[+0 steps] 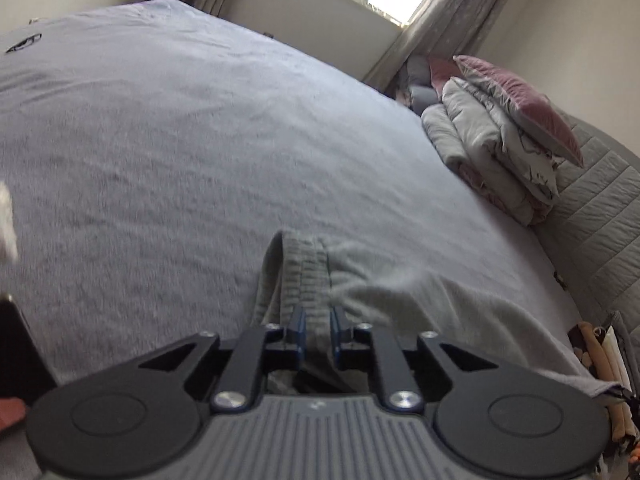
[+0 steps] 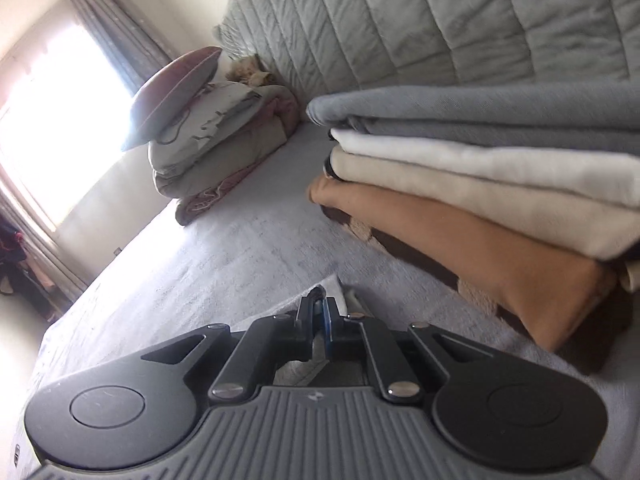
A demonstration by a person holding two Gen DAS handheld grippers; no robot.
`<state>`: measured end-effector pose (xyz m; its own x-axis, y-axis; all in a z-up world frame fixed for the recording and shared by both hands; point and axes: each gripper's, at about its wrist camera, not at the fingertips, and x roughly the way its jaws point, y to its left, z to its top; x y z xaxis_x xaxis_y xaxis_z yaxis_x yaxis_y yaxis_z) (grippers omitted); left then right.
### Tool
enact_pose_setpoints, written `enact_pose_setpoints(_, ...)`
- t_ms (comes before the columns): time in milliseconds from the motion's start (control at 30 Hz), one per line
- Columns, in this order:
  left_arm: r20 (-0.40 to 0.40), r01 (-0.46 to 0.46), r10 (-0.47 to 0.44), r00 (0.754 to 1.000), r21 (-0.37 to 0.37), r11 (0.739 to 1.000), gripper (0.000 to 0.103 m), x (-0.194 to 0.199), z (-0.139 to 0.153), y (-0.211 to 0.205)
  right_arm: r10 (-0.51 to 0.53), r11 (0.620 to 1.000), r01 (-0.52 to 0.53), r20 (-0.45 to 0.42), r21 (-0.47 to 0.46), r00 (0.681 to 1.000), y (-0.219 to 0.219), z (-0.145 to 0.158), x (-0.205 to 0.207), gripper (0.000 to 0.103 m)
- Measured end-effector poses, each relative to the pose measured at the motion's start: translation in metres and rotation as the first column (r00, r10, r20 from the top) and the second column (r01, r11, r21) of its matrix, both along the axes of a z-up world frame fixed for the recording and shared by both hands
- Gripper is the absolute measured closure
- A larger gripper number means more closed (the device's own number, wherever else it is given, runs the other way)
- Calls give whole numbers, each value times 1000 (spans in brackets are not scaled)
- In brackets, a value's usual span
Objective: Fold clothes
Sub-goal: 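Fold the waistband over with the left gripper while the right gripper holds the leg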
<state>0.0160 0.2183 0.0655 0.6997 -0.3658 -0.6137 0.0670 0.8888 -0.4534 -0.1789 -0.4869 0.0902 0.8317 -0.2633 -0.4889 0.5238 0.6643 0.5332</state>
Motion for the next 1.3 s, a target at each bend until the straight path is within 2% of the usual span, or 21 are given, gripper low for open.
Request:
enact_pose_setpoints(100,-28,8,-8,1000,-28,1000,63,-5,-4,-6,-16,1000,16,-8,5,1000,2,0,5,97)
enact_pose_setpoints(200,-130,-57,46,990,-87,995,55,-2,-15,-8,-46,998,46,-10,36,999,2,4,14,97)
enact_pose_setpoints(267,-185,-109,90,979,-95,989,54,2,-23,-12,-60,997,59,10,55,998,3,8,19,97)
enact_pose_setpoints(400,-207,-176,154,966,-91,980,45,10,-31,-23,-46,999,46,31,12,998,15,13,32,97)
enact_pose_setpoints(500,-197,-202,180,964,-101,974,40,15,-33,-31,-45,999,46,33,-6,998,20,-1,32,97)
enact_pose_setpoints(567,-177,-216,198,964,-92,972,41,17,-32,-36,-51,999,50,40,13,998,20,-9,28,97)
enact_pose_setpoints(600,-170,-230,215,962,-78,970,48,17,-31,-38,-55,998,53,49,41,997,18,-10,26,97)
enact_pose_setpoints(633,-166,-243,230,959,-64,968,60,18,-30,-39,-59,996,55,57,69,997,16,-11,25,97)
enact_pose_setpoints(700,-171,-257,244,955,-57,965,62,19,-29,-40,-50,998,47,71,34,996,16,-3,24,97)
enact_pose_setpoints(767,-186,-281,262,947,-82,956,64,18,-28,-36,-42,999,42,76,-6,996,16,4,24,97)
enact_pose_setpoints(833,-188,-305,280,941,-115,946,68,16,-24,-31,-48,998,45,95,33,994,12,3,21,97)
enact_pose_setpoints(933,-170,-321,295,940,-160,933,71,16,-16,-25,-61,995,49,138,88,989,5,2,15,97)
enact_pose_setpoints(1167,-158,-337,308,938,-212,917,71,15,-9,-7,-78,995,68,169,67,983,7,11,-12,99)
enact_pose_setpoints(1200,-160,-336,307,938,-209,918,71,14,-10,-6,-87,995,80,159,52,983,7,12,-18,103)
enact_pose_setpoints(1300,-166,-310,282,945,-177,934,71,11,-12,-6,-118,993,114,130,40,984,-1,12,-38,103)
